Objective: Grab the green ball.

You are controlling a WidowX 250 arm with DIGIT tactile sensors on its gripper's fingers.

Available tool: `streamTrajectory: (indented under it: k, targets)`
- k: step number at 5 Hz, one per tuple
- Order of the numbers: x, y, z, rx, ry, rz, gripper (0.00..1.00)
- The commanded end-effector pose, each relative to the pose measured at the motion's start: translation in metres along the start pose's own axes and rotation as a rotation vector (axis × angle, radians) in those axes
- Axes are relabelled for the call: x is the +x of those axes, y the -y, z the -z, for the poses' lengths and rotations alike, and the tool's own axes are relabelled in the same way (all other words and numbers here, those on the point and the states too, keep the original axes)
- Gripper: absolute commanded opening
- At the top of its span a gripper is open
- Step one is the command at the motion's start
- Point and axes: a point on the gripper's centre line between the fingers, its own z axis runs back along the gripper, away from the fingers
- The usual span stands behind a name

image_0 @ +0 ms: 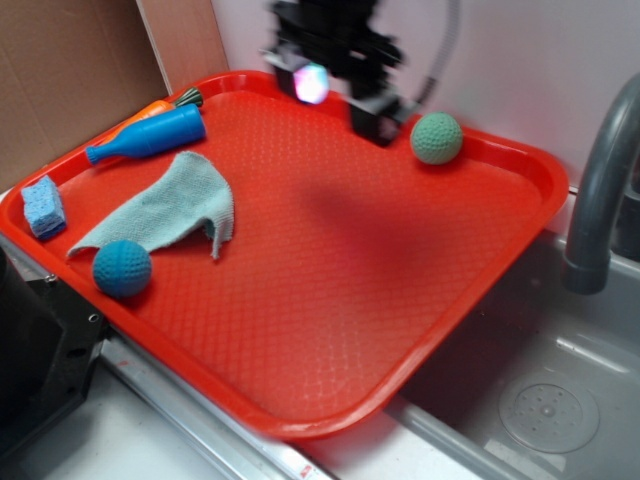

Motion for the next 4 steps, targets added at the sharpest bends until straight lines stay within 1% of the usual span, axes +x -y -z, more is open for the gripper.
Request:
streamTrajectory:
  k: [1,2,3,4]
  targets:
    - [0.029,0.017,-0.010,-0.012,0.192,0.006,1.00]
    - [0.038,0.012,-0.001,-0.022,0.190,-0.022,1.00]
    - [0.053,0.007,0.012,-0.061,0.185,-0.052,1.00]
    - [0.072,0.008,0.027,-0.072,0.157,-0.043,1.00]
